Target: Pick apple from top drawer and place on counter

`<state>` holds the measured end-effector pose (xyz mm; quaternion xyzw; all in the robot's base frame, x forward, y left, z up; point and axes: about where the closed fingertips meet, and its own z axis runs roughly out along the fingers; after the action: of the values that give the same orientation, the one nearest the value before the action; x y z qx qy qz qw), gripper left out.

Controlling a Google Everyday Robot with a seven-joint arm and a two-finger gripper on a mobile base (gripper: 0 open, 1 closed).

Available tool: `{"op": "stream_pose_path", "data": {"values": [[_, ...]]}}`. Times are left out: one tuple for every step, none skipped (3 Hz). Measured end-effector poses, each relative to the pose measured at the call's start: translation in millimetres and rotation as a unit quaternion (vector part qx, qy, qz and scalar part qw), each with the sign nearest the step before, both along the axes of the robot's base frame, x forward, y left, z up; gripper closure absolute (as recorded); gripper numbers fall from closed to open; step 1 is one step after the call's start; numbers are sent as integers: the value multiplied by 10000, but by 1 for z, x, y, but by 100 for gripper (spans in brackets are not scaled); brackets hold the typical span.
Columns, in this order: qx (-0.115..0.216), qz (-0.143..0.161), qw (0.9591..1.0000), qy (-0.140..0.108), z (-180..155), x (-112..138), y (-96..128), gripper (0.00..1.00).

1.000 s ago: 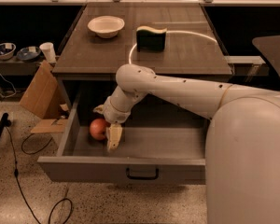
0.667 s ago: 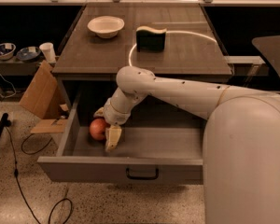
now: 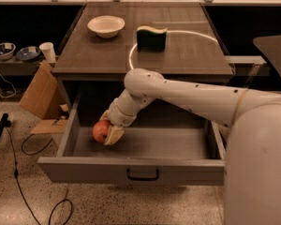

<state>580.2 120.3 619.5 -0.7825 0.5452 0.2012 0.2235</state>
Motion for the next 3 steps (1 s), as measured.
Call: {"op": "stream_pose_path", "data": {"values": [[91,-305,9992,-247,20,0,-21,93],[111,-506,9971,-559,52,6,-37,100],[183,-566,9943,-890,93,17,-43,100]]}}
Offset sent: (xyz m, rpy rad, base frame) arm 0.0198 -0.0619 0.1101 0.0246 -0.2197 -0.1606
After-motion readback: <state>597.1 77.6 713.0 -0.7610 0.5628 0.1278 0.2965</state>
